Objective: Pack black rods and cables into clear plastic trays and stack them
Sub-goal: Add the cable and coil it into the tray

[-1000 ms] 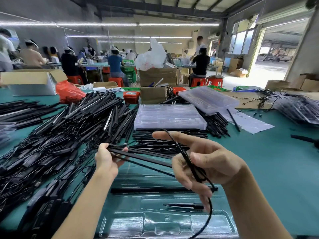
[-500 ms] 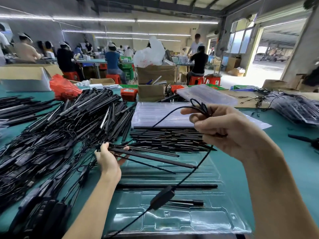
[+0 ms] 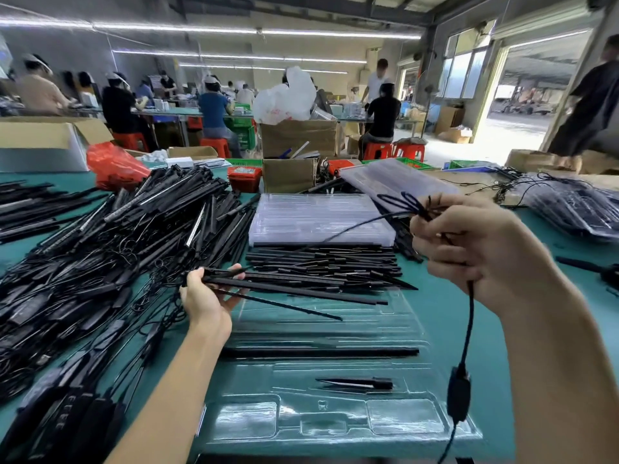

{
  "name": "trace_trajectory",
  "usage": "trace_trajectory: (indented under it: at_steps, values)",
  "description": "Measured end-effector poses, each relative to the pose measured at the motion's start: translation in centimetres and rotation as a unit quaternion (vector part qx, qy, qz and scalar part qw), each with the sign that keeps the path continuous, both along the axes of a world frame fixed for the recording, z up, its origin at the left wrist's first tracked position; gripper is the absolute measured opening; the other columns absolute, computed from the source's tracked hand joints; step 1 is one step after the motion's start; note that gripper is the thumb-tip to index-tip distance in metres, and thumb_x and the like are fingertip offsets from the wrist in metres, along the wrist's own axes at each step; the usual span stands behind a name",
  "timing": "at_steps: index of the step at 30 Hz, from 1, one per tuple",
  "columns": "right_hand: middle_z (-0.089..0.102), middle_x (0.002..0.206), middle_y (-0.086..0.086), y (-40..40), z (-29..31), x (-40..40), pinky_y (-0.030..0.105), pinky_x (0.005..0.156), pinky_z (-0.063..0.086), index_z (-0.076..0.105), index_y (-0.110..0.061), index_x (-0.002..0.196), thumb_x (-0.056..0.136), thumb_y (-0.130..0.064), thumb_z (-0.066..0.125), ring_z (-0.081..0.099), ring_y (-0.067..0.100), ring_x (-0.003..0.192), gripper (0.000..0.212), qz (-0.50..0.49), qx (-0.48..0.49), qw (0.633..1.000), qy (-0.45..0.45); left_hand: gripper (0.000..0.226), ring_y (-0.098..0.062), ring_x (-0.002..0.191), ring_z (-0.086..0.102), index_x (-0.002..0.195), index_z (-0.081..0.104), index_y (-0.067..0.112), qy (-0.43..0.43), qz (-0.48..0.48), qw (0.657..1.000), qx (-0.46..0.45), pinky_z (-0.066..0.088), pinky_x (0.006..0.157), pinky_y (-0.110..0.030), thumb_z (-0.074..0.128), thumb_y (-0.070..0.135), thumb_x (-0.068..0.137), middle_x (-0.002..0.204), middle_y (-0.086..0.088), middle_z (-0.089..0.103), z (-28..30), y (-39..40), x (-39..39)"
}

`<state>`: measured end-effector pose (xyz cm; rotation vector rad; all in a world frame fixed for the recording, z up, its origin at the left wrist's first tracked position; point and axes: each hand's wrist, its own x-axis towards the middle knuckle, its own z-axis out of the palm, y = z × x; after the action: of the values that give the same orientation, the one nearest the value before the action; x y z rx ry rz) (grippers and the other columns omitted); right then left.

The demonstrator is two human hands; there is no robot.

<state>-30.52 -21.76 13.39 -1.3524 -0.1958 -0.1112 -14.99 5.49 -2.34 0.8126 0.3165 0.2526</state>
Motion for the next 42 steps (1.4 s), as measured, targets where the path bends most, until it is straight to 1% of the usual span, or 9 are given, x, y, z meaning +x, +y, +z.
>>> trace_trajectory:
  at_steps: [4,8,11,15,21,24,29,36,42]
  values:
    - [0.053,0.071,0.009,-0.1,0.3,-0.5,0.014,0.036,0.024,0.068,-0.021,0.083,0.078,-0.004,0.064,0.033,0.011,0.043,0.018,0.004,-0.007,0.996,-0.084,0.018,-0.025,0.057,0.070,0.113,0.040,0.010,-0.009,-0.028,1.000,0.010,0.058,0.057,-0.034,0.036,0.022,0.101,0.074,-0.016,0.075,1.4,-0.1,-0.3]
    - [0.052,0.056,0.003,-0.5,0.6,-0.4,0.014,0.036,0.023,0.067,-0.027,0.102,0.097,-0.015,0.060,0.030,0.014,0.040,0.015,-0.160,-0.112,0.977,-0.088,0.019,-0.024,0.063,0.072,0.103,0.049,0.011,-0.003,-0.043,0.999,-0.012,0.059,0.054,-0.034,0.036,0.026,0.100,0.074,-0.015,0.075,2.3,0.6,-0.5]
    - [0.050,0.051,-0.013,-0.7,0.7,-0.3,0.012,0.036,0.029,0.066,-0.021,0.102,0.096,-0.015,0.065,0.039,0.002,0.040,0.008,-0.257,-0.156,0.946,-0.121,0.037,-0.023,0.065,0.072,0.095,0.059,0.012,0.016,-0.065,0.997,-0.039,0.058,0.052,-0.034,0.037,0.042,0.098,0.077,-0.014,0.074,1.9,0.9,-1.1]
    - [0.068,0.069,-0.013,-0.6,0.8,0.2,0.012,0.044,0.036,0.068,-0.025,0.092,0.081,-0.003,0.064,0.055,0.003,0.057,0.025,-0.325,-0.157,0.912,-0.196,0.043,-0.022,0.061,0.071,0.096,0.066,0.015,0.053,-0.062,0.996,-0.017,0.059,0.052,-0.034,0.046,0.053,0.096,0.072,-0.009,0.073,0.8,0.5,-2.1]
    - [0.074,0.083,-0.007,-0.3,-0.5,2.4,0.022,0.053,0.052,0.068,-0.016,0.107,0.089,-0.013,0.070,0.071,0.008,0.069,0.018,-0.411,-0.187,0.854,-0.258,0.046,-0.023,0.064,0.071,0.095,0.067,0.013,0.063,-0.098,0.993,0.007,0.059,0.057,-0.035,0.040,0.049,0.097,0.079,-0.011,0.076,-0.1,0.3,-3.4]
    - [0.075,0.083,-0.006,-0.6,-1.5,3.0,0.017,0.047,0.045,0.067,-0.015,0.107,0.091,-0.015,0.069,0.064,0.000,0.057,0.016,-0.412,-0.175,0.856,-0.258,0.041,-0.024,0.070,0.072,0.093,0.065,0.017,0.060,-0.106,0.992,0.011,0.058,0.062,-0.037,0.041,0.050,0.098,0.085,-0.013,0.077,-0.1,0.6,-4.2]
    - [0.075,0.086,0.001,-0.3,-2.2,3.3,0.016,0.052,0.046,0.065,-0.020,0.106,0.092,-0.011,0.068,0.065,0.002,0.061,0.017,-0.395,-0.166,0.865,-0.260,0.034,-0.023,0.073,0.071,0.095,0.065,0.016,0.074,-0.121,0.989,0.040,0.059,0.053,-0.039,0.047,0.045,0.100,0.084,-0.012,0.074,-0.4,1.0,-5.8]
    - [0.075,0.085,-0.003,0.3,-2.7,3.4,0.011,0.050,0.043,0.062,-0.030,0.094,0.091,-0.004,0.068,0.061,-0.003,0.052,0.027,-0.378,-0.149,0.878,-0.254,0.024,-0.029,0.093,0.069,0.101,0.067,0.006,0.084,-0.154,0.962,0.210,0.061,0.060,-0.040,0.064,0.030,0.097,0.105,-0.014,0.066,-0.8,2.7,-6.2]
    - [0.075,0.075,-0.011,0.1,-3.6,3.7,0.017,0.049,0.045,0.065,-0.025,0.099,0.089,-0.007,0.070,0.060,0.001,0.051,0.021,-0.375,-0.164,0.881,-0.237,0.010,-0.029,0.072,0.076,0.099,0.072,0.005,0.087,-0.195,0.917,0.338,0.059,0.051,-0.033,0.070,0.012,0.092,0.096,-0.019,0.074,-1.0,4.2,-6.7]
